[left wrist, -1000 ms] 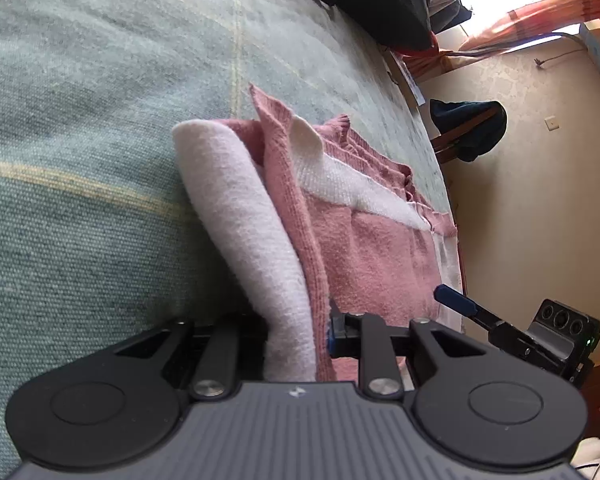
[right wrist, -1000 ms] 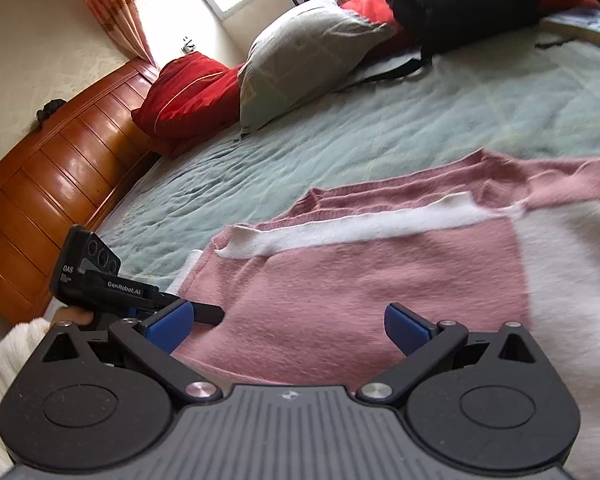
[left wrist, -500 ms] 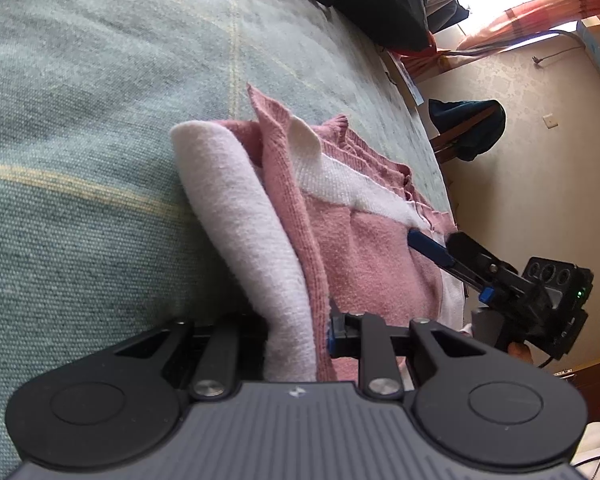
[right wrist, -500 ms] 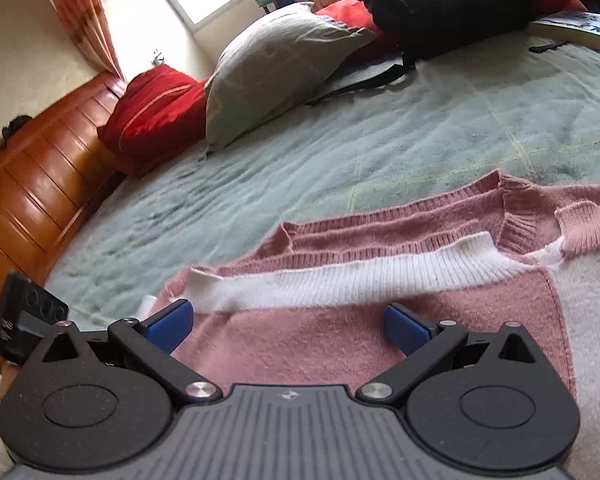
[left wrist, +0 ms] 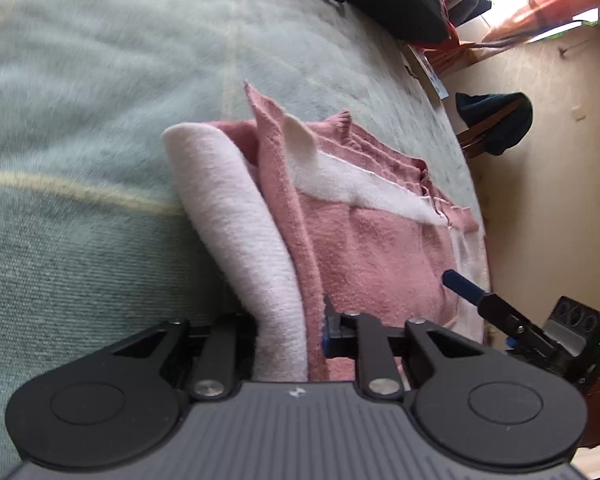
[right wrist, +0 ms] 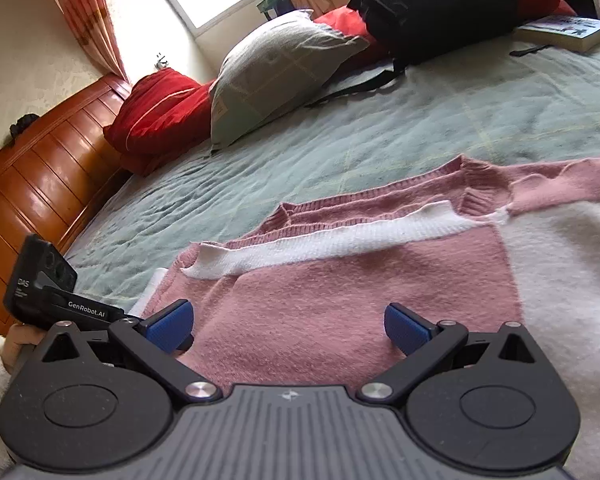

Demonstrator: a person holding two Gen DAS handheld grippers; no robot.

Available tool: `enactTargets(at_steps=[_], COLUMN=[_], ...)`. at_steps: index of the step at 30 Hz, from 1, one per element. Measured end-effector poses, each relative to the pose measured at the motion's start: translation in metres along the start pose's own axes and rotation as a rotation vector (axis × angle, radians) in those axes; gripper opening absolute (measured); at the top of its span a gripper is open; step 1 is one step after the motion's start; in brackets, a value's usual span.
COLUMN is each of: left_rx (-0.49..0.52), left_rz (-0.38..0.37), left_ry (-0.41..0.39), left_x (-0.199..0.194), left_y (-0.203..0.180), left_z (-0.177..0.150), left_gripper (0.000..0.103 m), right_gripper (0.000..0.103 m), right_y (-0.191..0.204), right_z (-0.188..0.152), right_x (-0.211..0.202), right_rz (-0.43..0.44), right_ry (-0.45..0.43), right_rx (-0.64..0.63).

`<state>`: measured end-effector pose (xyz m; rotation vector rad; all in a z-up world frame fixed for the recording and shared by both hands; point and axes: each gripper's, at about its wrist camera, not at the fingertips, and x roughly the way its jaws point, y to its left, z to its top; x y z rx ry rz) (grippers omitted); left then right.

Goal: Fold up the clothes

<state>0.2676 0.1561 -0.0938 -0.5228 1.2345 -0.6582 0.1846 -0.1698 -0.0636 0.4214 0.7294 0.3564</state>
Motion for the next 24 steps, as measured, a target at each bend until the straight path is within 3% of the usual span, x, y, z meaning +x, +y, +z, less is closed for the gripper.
enactTargets(at_steps=[6,17,24], left_rx=[0.046,0.146,0.207], left_rz=[0.033,0.08,0.064], left_ry=[-0.043,-0.095,-0.084], left_x=[-0.013,-0.027,-0.006], left_y=[-0.035,-0.112,-0.173], left_z=[-0.002,-0.004,-0.005], left_gripper=[0.018,0.018,0.019], right_gripper=[0.103,0.103,0.103], right_y=[0.002,0.019,0.006], right_z=[-0.003,-0.028,-0.038], right_x=[-0.027,-0.078,-0.109], right_rz=[0.022,0.093,0.089], right_ry=[-0.052,-0.06,-0.091], right_rx=[-0.083,-0.394,-0.417])
